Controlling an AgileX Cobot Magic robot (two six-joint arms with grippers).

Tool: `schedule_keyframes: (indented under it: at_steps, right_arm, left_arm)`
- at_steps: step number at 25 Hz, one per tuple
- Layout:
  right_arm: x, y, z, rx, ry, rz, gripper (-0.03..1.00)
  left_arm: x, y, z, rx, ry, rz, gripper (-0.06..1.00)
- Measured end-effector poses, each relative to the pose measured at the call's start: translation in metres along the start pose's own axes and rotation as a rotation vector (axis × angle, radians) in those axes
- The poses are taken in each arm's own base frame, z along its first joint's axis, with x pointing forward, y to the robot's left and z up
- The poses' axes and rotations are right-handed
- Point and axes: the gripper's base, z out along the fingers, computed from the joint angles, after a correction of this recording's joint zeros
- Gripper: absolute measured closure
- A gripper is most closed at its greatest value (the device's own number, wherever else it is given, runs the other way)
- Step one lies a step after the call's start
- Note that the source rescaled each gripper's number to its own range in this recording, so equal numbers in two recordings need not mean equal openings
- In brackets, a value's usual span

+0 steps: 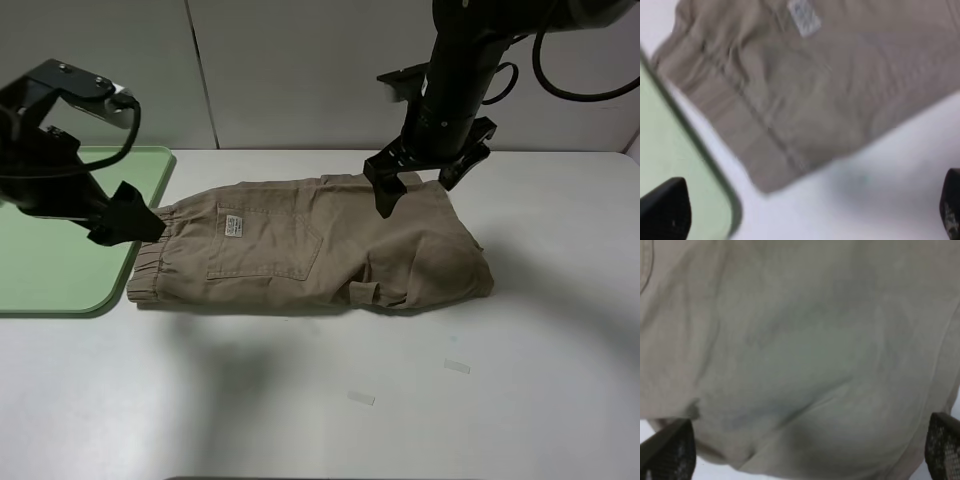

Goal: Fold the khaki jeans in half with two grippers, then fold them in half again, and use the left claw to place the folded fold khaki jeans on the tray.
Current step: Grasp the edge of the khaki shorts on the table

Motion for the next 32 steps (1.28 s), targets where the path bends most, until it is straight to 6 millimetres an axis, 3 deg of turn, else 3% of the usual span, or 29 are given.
schedule_keyframes:
  at_steps: [8,14,20,25,32]
  right_arm:
    - [0.001,0.003,0.0,-0.032,0.015,0.02,-0.02]
    - [0.001,0.004,0.0,-0.042,0.016,0.026,-0.02]
    - [0.001,0.004,0.0,-0.042,0.014,0.027,-0.02]
    - [-0.001,0.004,0.0,-0.042,-0.007,0.027,-0.02]
    - [-0.001,0.004,0.0,-0.048,-0.01,0.031,-0.02]
  left_arm:
    - [0.044,-0.002,-0.077,-0.215,0.109,-0.183,-0.06]
    - [0.087,-0.021,-0.136,-0.255,-0.016,-0.307,-0.06]
    - [0.14,-0.042,-0.18,-0.273,-0.254,-0.377,-0.06]
    - [0.17,-0.052,-0.195,-0.28,-0.427,-0.385,-0.06]
    - [0.183,-0.052,-0.166,-0.27,-0.466,-0.424,-0.06]
